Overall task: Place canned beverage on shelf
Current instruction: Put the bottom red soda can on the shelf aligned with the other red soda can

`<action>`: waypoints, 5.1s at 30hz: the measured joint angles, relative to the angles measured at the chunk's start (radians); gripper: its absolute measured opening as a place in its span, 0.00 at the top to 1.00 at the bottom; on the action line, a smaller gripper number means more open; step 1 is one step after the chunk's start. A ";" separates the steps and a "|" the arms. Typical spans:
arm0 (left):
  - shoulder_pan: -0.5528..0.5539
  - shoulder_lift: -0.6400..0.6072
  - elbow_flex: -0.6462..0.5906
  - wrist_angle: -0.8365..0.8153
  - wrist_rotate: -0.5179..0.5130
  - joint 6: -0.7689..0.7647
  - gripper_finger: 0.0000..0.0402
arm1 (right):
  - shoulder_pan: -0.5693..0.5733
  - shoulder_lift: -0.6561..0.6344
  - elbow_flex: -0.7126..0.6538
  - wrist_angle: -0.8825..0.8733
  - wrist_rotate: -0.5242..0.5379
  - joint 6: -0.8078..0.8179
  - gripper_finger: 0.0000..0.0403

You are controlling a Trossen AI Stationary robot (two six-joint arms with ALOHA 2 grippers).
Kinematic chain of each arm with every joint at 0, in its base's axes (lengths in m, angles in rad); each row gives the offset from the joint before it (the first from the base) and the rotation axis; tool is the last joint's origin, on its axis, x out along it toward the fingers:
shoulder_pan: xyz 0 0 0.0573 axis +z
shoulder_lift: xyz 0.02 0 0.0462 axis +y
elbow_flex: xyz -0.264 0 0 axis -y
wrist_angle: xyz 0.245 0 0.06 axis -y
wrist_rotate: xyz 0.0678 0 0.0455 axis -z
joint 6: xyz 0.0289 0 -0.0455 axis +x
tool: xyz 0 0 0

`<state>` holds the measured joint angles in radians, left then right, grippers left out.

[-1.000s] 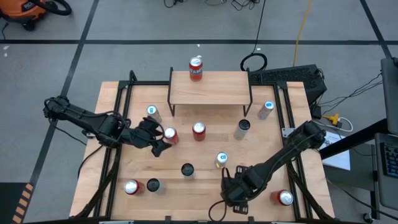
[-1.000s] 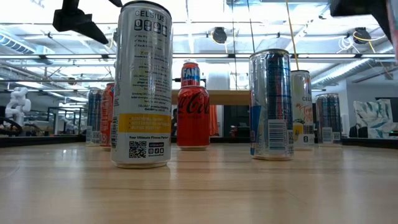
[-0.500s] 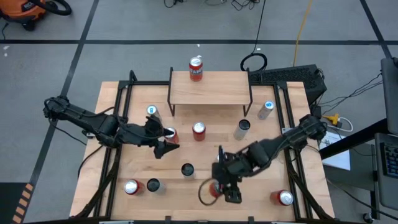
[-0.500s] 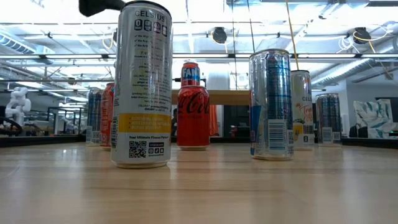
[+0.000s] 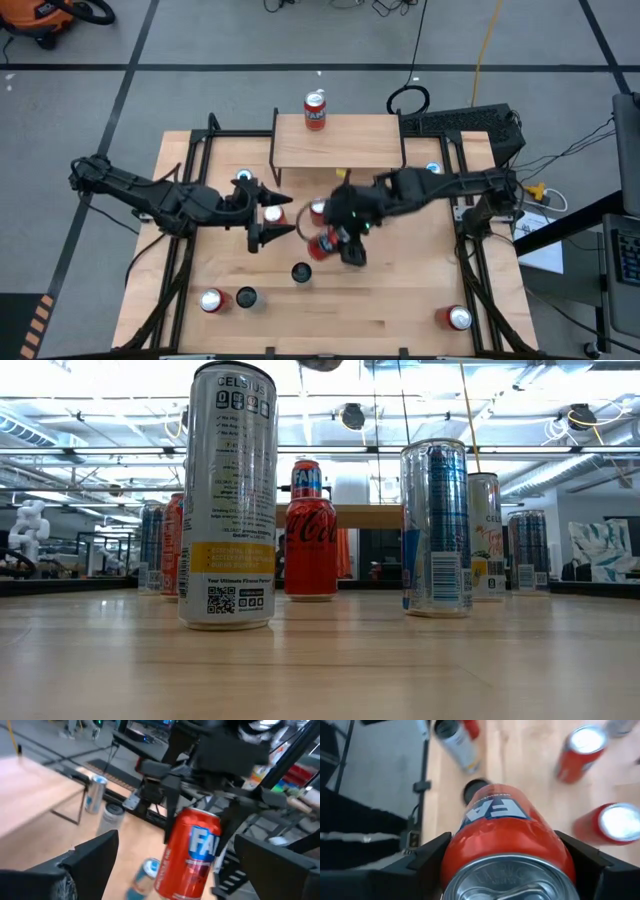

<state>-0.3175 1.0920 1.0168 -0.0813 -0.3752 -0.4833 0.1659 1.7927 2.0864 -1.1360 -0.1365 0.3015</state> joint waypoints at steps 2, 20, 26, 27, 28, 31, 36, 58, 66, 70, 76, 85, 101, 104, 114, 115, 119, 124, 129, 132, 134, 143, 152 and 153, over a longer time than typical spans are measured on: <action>0.009 0.000 0.008 -0.018 0.000 0.044 0.00 | -0.041 0.000 0.001 0.001 -0.006 -0.014 0.31; 0.246 0.041 0.015 -0.126 0.194 0.052 0.00 | -0.287 0.000 0.002 0.019 -0.179 -0.336 0.31; 0.294 0.094 0.015 -0.077 0.255 0.053 0.00 | -0.319 0.000 0.001 0.058 -0.209 -0.437 0.31; 0.297 0.102 0.015 -0.076 0.258 0.053 0.00 | -0.323 0.000 0.001 0.064 -0.209 -0.446 0.31; 0.298 0.108 0.015 -0.075 0.263 0.053 0.00 | -0.326 0.000 0.002 0.069 -0.209 -0.456 0.31; 0.299 0.132 0.015 -0.083 0.264 0.054 0.00 | -0.334 0.000 0.002 0.071 -0.209 -0.483 0.31; 0.299 0.176 0.015 -0.081 0.240 0.054 0.00 | -0.341 0.000 0.001 0.077 -0.213 -0.526 0.31; 0.298 0.216 0.014 -0.019 0.162 0.090 0.18 | -0.343 0.000 0.002 0.091 -0.217 -0.604 0.31; 0.299 0.216 0.014 -0.012 0.160 0.127 0.19 | -0.343 0.000 0.002 0.095 -0.209 -0.599 0.28; 0.297 0.216 0.014 0.004 0.146 0.127 0.19 | -0.343 0.000 0.002 0.103 -0.204 -0.543 0.20; 0.297 0.216 0.013 0.081 0.130 0.125 0.19 | -0.344 -0.017 0.003 0.099 -0.202 -0.455 0.10; 0.297 0.216 0.013 0.233 0.093 0.128 0.19 | -0.395 -0.109 0.003 0.094 -0.204 -0.334 0.09; 0.297 0.215 0.014 0.329 0.065 0.160 0.20 | -0.507 -0.250 0.002 0.142 -0.204 -0.209 0.09; 0.297 0.215 0.014 0.348 0.052 0.180 0.24 | -0.531 -0.281 0.002 0.092 -0.201 -0.195 0.09; 0.299 0.215 0.014 0.368 0.002 0.187 0.26 | -0.488 -0.289 -0.067 -0.011 -0.208 -0.115 0.09; 0.299 0.215 0.014 0.381 -0.005 0.196 0.26 | -0.479 -0.298 -0.094 0.001 -0.207 -0.097 0.09; 0.299 0.215 0.014 0.502 -0.051 0.242 0.26 | -0.450 -0.355 -0.230 0.193 -0.208 0.009 0.09; 0.299 0.215 0.015 0.649 -0.127 0.358 0.26 | -0.440 -0.414 -0.414 0.673 -0.200 0.246 0.09; 0.299 0.215 0.015 0.724 -0.195 0.452 0.26 | -0.441 -0.394 -0.491 0.998 -0.135 0.373 0.09; 0.299 0.215 0.015 0.748 -0.213 0.475 0.26 | -0.440 -0.358 -0.491 1.053 -0.114 0.371 0.09; 0.299 0.215 0.015 0.758 -0.226 0.475 0.26 | -0.441 -0.340 -0.491 1.078 -0.098 0.366 0.09; 0.297 0.212 0.016 0.762 -0.238 0.474 0.26 | -0.445 -0.307 -0.492 1.260 -0.069 0.303 0.09; 0.297 0.214 0.016 0.745 -0.253 0.497 0.26 | -0.456 -0.292 -0.492 1.289 -0.066 0.315 0.16; 0.297 0.214 0.016 0.743 -0.256 0.498 0.26 | -0.458 -0.292 -0.492 1.286 -0.066 0.316 0.17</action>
<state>-0.0200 1.3056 1.0328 0.6619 -0.6315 0.0147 -0.2916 1.5009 1.5940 0.1499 -0.2021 0.6172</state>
